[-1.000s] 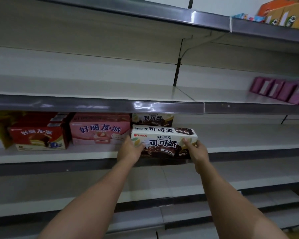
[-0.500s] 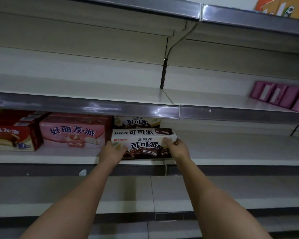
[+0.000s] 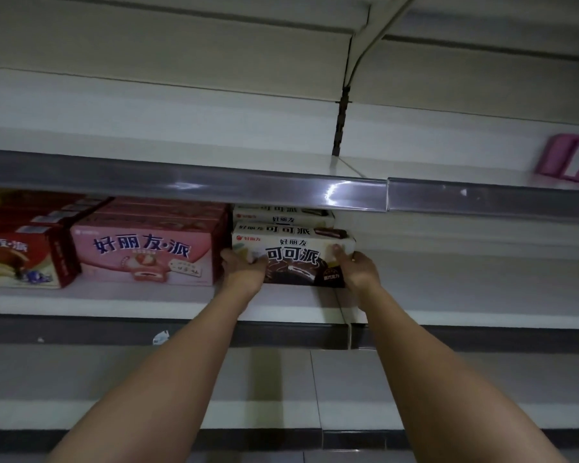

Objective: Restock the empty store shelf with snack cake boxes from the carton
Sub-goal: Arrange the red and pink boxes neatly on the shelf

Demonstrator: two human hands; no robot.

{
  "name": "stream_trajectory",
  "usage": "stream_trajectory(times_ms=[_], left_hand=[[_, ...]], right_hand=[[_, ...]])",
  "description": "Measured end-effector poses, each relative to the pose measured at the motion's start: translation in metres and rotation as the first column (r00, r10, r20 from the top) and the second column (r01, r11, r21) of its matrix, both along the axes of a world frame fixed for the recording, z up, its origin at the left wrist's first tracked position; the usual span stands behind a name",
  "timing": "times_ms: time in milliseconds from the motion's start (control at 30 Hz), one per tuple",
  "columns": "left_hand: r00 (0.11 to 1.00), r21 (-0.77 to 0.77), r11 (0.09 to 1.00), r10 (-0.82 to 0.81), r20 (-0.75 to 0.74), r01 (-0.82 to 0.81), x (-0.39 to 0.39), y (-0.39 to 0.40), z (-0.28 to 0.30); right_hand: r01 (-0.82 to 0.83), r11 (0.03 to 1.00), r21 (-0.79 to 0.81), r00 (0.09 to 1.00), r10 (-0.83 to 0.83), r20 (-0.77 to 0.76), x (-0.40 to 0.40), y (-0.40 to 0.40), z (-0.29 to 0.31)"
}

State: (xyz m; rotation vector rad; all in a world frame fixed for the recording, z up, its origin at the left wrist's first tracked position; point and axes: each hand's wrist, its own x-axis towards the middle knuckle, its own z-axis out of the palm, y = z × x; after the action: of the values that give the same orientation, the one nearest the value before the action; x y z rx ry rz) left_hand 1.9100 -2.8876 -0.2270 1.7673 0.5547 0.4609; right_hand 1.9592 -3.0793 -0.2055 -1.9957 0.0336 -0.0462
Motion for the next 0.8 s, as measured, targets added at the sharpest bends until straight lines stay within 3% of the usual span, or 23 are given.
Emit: stream_trajectory(times_ms=[633, 800], left_hand=[[0.994, -0.095, 0.990, -0.106, 0.012, 0.107, 0.044, 0.015, -0.002], [0.993, -0.110, 0.987, -0.118, -0.026, 0.115, 0.043, 0.021, -0.004]], right_hand=[[0.023, 0.972, 0.234, 0.999, -0.014, -0.041, 0.055, 0.038, -0.010], [0.035, 0.982, 0.185, 0.998, -0.023, -0.063, 0.034, 0.045, 0.002]])
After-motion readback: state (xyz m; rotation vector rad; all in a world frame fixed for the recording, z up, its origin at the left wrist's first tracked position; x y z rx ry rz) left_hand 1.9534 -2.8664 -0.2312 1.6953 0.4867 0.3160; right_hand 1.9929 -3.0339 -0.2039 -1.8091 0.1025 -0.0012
